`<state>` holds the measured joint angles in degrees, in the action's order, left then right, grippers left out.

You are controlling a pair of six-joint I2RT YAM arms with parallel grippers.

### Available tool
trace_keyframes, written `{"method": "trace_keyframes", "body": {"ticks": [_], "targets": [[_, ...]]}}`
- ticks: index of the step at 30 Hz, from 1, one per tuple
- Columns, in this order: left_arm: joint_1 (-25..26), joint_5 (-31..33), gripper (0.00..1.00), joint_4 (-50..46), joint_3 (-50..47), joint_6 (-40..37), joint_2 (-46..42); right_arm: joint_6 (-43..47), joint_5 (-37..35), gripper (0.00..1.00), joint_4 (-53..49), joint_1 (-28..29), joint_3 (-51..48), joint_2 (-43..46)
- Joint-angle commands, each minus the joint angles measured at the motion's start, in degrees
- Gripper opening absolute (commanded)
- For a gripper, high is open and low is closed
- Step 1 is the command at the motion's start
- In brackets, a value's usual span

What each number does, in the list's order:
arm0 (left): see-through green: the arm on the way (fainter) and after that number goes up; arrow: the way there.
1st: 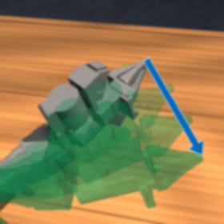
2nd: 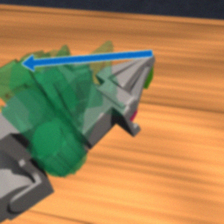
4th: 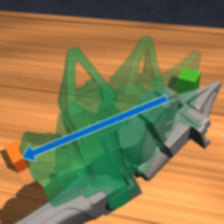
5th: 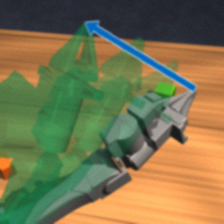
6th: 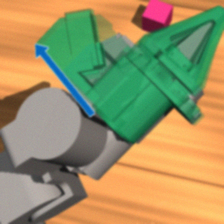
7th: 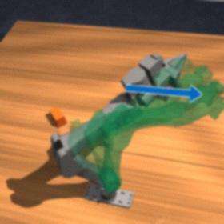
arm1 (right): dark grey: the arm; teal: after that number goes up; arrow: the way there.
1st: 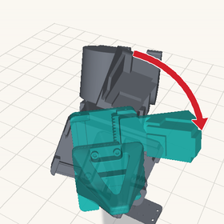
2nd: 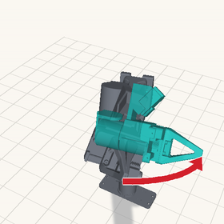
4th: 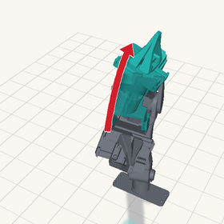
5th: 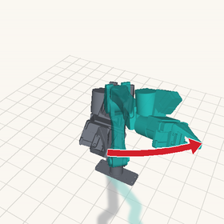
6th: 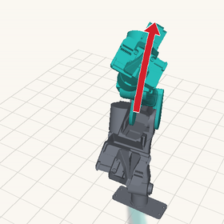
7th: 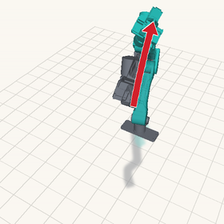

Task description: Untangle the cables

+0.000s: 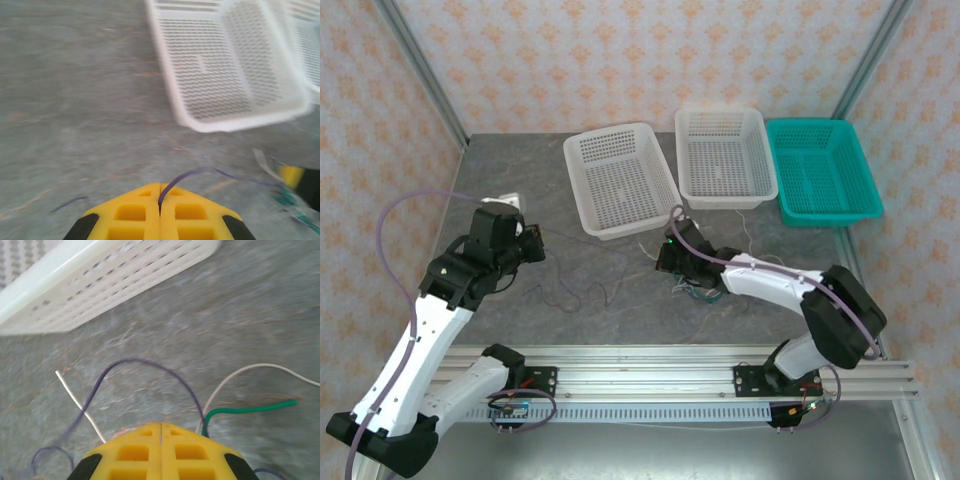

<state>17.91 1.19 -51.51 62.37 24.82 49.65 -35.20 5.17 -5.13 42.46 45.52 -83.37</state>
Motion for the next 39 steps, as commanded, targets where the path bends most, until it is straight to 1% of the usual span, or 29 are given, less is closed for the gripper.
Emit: {"method": "trace_keyframes", "body": {"ticks": [1,5,8,10,12,13,15,16,17,18,20,22,25,27,32,36,39], "targets": [[-3.8,14.5,0.0,-7.9,4.0,2.1,1.3,-2.2,-11.6,0.0,-8.7,-4.8,-2.6,4.9],[-15.4,7.8,0.0,-7.9,4.9,1.1,2.7,-1.2,-13.1,0.0,-10.8,-16.1,-8.0,8.6],[-19.3,7.5,0.0,-7.0,5.3,0.5,2.9,-0.1,-12.4,0.0,-11.3,-23.7,-10.9,10.2],[-20.6,7.8,0.0,-6.8,6.0,0.6,3.3,0.7,-12.6,0.0,-11.2,-27.0,-11.9,10.5],[-21.5,5.9,0.0,-6.4,7.0,0.6,4.0,2.1,-11.2,0.0,-9.6,-28.6,-12.4,10.4],[-21.5,2.1,0.0,-4.8,7.1,0.0,4.2,2.8,-9.3,0.0,-8.2,-28.7,-12.5,10.3],[-21.5,-10.6,0.0,0.4,7.1,-1.6,4.1,3.6,-3.1,0.0,-4.8,-28.7,-12.5,9.9],[-21.4,-18.6,0.0,3.3,7.3,-1.6,4.0,3.5,0.7,0.0,-3.4,-28.7,-12.3,9.3],[-21.1,-24.2,0.0,5.5,8.1,-0.6,4.0,3.0,3.8,0.0,-2.4,-28.6,-12.0,9.0],[-20.6,-26.5,0.0,6.7,9.1,0.6,4.0,2.5,5.8,0.0,-1.7,-28.4,-11.7,8.8],[-19.3,-26.9,0.0,7.2,13.6,1.3,4.1,1.4,8.5,0.0,-1.4,-27.9,-11.0,8.7],[-18.0,-24.9,0.0,6.6,19.1,0.6,4.7,1.0,9.7,0.0,-1.7,-27.0,-10.6,9.3],[-17.4,-22.1,0.0,6.4,27.4,-0.2,6.7,0.6,9.8,0.0,-2.5,-25.8,-10.5,11.1],[-17.3,-22.4,0.0,8.0,32.7,-0.3,9.0,0.1,10.1,0.0,-3.2,-25.3,-10.4,12.3],[-16.1,-27.7,0.0,16.4,43.6,1.5,17.4,-0.4,10.3,0.0,-4.8,-24.8,-10.5,15.1],[-13.2,-27.6,0.0,21.4,52.5,1.9,25.3,-0.5,10.3,0.0,-5.7,-24.8,-10.6,15.2],[-11.2,-26.9,0.0,24.3,59.0,1.1,31.7,-0.5,10.3,0.0,-6.1,-24.7,-10.7,17.2]]}}
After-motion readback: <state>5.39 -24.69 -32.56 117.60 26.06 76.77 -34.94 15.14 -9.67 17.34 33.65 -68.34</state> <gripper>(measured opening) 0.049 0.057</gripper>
